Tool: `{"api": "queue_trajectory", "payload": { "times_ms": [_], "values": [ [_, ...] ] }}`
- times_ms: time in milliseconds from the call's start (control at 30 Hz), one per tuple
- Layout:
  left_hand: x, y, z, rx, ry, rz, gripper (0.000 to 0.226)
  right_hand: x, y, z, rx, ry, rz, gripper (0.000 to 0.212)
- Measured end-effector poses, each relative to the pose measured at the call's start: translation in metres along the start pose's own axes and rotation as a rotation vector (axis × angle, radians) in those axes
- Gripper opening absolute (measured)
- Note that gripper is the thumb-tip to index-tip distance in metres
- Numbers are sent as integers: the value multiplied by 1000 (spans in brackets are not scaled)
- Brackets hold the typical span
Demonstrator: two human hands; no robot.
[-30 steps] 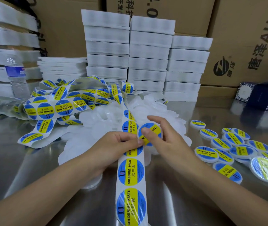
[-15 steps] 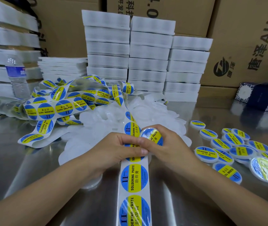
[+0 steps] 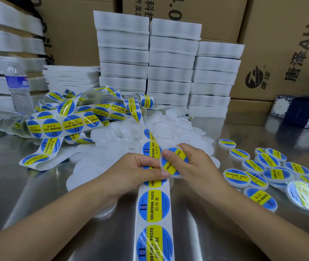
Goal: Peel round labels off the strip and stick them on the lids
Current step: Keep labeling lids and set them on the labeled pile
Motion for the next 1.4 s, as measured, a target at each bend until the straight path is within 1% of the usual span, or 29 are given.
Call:
{"api": "queue_trajectory", "payload": {
  "times_ms": [100, 200, 333, 400, 467, 500, 533, 567, 633, 700, 767, 833, 900, 967, 1000, 1033, 1067, 1100, 1133, 1167, 1200, 1233, 1267, 1300, 1333, 1400],
  "values": [
    [-2, -2, -2, 7, -3, 3, 38, -2, 0, 0, -23, 4, 16, 41],
    [-3, -2, -2, 3, -3, -3, 38, -5, 1, -2, -24, 12, 19, 42],
    [-3, -2, -3, 4, -8, -2, 46, -6, 0, -5, -3, 22, 27, 46],
    [-1, -1, -1, -6, 2, 15, 42, -6, -3, -11, 31, 20, 27, 46],
    [1, 0, 0, -15, 23, 32, 30, -4, -11, -28, 125, 51, 27, 46],
    [1, 0, -1, -10, 15, 29, 22, -2, -14, -40, 188, 88, 21, 46],
    [1, 0, -1, 2, -6, 22, 20, 1, -18, -53, 249, 144, 16, 44],
    [0, -1, -3, 15, -26, 16, 26, 6, -21, -66, 299, 229, 25, 38],
    [-2, -2, -4, 45, -27, 11, 35, 19, -26, -90, 356, 467, 102, 28],
    [-1, -3, -3, 73, -16, 37, 41, 36, -30, -109, 367, 668, 219, 30],
    [0, -5, -4, 109, -45, 101, 49, 54, -30, -124, 329, 777, 346, 38],
    [0, -6, -6, 146, -102, 178, 61, 73, -29, -137, 235, 854, 477, 43],
    [0, -5, -8, 186, -169, 223, 72, 88, -27, -145, 109, 910, 615, 42],
    [1, -4, -11, 244, -199, 237, 81, 95, -21, -147, 45, 977, 746, 41],
    [2, -4, -13, 278, -194, 242, 84, 94, -21, -147, 58, 1059, 754, 43],
    [3, -4, -15, 310, -200, 248, 85, 89, -23, -146, 102, 1139, 696, 43],
    [4, -5, -16, 333, -213, 255, 87, 79, -26, -143, 180, 1142, 579, 39],
    [5, -5, -16, 337, -218, 260, 88, 66, -28, -136, 277, 1019, 428, 34],
    [5, -5, -14, 328, -207, 267, 90, 52, -30, -126, 335, 799, 301, 27],
    [5, -4, -12, 309, -189, 276, 92, 38, -29, -112, 335, 530, 210, 22],
    [5, -4, -10, 291, -179, 287, 94, 22, -27, -92, 265, 270, 162, 18],
    [5, -3, -8, 277, -181, 299, 96, 8, -23, -68, 142, 51, 140, 18],
    [5, -2, -6, 265, -200, 310, 99, -2, -18, -43, 16, -90, 137, 20],
    [5, -1, -4, 249, -232, 318, 101, -9, -12, -23, -90, -151, 144, 24],
    [6, 0, -2, 233, -262, 324, 105, -13, -7, -7, -159, -176, 154, 28],
    [9, 3, 3, 199, -288, 356, 111, -13, -1, 9, -207, -201, 190, 33]
  ]
}}
Point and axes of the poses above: each hand's wrist, its own y-axis away from the middle knuckle, its own z-axis out of the palm, x = y × z, the point moved 4 cm from there along -y, towards the middle knuckle, and after that the axes turned 7 degrees about y, right-handed, at the moved point
